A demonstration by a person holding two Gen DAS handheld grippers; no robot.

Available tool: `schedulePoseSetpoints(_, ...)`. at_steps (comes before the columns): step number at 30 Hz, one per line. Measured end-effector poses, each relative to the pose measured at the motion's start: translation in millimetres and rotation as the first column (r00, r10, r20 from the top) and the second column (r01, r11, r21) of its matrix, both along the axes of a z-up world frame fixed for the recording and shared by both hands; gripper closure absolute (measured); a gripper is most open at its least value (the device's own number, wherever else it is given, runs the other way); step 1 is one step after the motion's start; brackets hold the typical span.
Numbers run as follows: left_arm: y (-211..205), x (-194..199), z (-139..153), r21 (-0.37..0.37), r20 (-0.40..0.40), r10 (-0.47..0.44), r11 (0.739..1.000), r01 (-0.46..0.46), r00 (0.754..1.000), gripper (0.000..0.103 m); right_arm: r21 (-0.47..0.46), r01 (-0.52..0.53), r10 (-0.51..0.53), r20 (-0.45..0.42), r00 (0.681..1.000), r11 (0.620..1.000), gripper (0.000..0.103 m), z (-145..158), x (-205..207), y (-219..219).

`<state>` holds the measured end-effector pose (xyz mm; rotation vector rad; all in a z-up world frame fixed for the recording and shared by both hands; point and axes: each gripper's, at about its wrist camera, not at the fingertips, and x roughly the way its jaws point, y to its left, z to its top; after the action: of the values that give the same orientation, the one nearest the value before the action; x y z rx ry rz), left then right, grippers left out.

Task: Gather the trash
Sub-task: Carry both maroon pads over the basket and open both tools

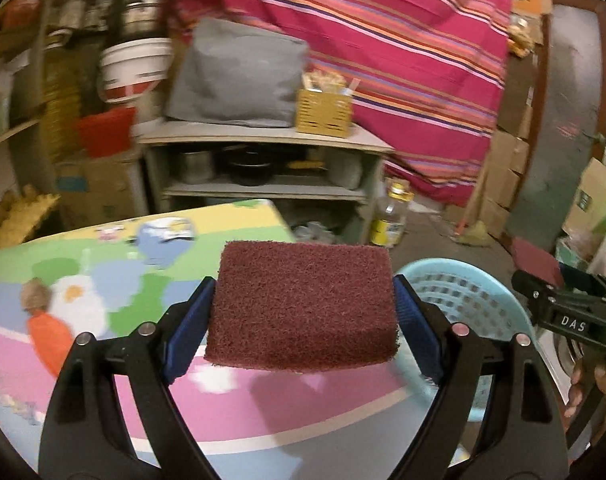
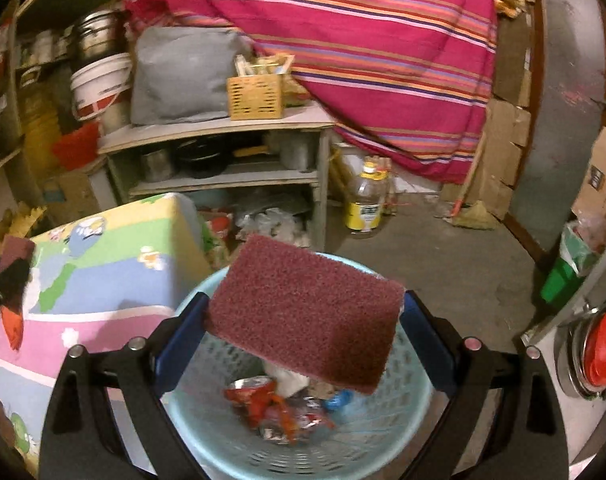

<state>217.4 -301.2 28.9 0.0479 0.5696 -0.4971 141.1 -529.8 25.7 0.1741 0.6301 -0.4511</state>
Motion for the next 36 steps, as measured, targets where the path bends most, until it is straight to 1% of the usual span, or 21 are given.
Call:
schedulePoseSetpoints(4, -43, -10, -9, 0.01, -0.013, -0.069, 0.998, 0.069, 0.998, 0.019, 0.011, 0.029, -0.029, 0.007, 1.0, 1.0, 0.01, -4, -10, -19)
schedulePoseSetpoints(8, -71, -17, -16, 0.023, -0.024, -0.114, 0.993, 0.114, 0.993, 0.019, 0.005, 0.073, -0.073, -0.02, 0.997, 0.997, 0.01, -13, -17, -36)
schedulePoseSetpoints(11, -85, -20, -18, 0.027, -0.028, -0.136, 0.99, 0.137, 0.99, 0.019, 0.028, 0.094, -0.094, -0.01, 0.996, 0.995, 0.01, -15, -25, -49)
schedulePoseSetpoints(15, -102, -20, -22, 0.04, -0.037, -0.157, 0.986, 0.159, 0.987, 0.019, 0.036, 0.108, -0.108, -0.004, 0.994, 0.994, 0.01, -16, -31, -56)
schedulePoseSetpoints(23, -126, -19, -11, 0.029, -0.031, -0.2, 0.979, 0.201, 0.979, 0.019, 0.059, 0.121, -0.121, 0.002, 0.993, 0.991, 0.01, -17, -36, -66)
schedulePoseSetpoints(25, -127, -20, -5, 0.01, -0.024, -0.224, 0.974, 0.224, 0.974, 0.012, 0.063, 0.12, -0.121, 0.004, 0.993, 0.991, 0.01, -17, -36, -66)
schedulePoseSetpoints(26, -126, -21, -2, 0.005, -0.016, -0.22, 0.975, 0.22, 0.975, 0.005, 0.065, 0.118, -0.119, 0.005, 0.993, 0.991, 0.01, -17, -35, -66)
schedulePoseSetpoints(28, -119, -23, 3, -0.008, 0.008, -0.208, 0.978, 0.208, 0.978, 0.005, 0.069, 0.113, -0.113, 0.003, 0.994, 0.991, 0.01, -18, -33, -64)
schedulePoseSetpoints(30, -111, -19, 6, -0.007, 0.005, -0.197, 0.98, 0.197, 0.98, 0.005, 0.069, 0.103, -0.103, 0.001, 0.995, 0.992, 0.01, -18, -30, -61)
schedulePoseSetpoints(33, -94, -12, 6, -0.002, -0.001, -0.159, 0.987, 0.159, 0.987, 0.005, 0.066, 0.082, -0.082, -0.004, 0.997, 0.994, 0.01, -18, -23, -54)
schedulePoseSetpoints(35, -79, -6, 5, 0.003, -0.006, -0.126, 0.992, 0.126, 0.992, 0.005, 0.069, 0.064, -0.065, 0.013, 0.998, 0.996, 0.01, -17, -19, -47)
schedulePoseSetpoints(36, -73, -3, 4, 0.003, -0.008, -0.114, 0.994, 0.114, 0.993, 0.005, 0.085, 0.049, -0.052, 0.031, 0.998, 0.995, 0.009, -16, -17, -44)
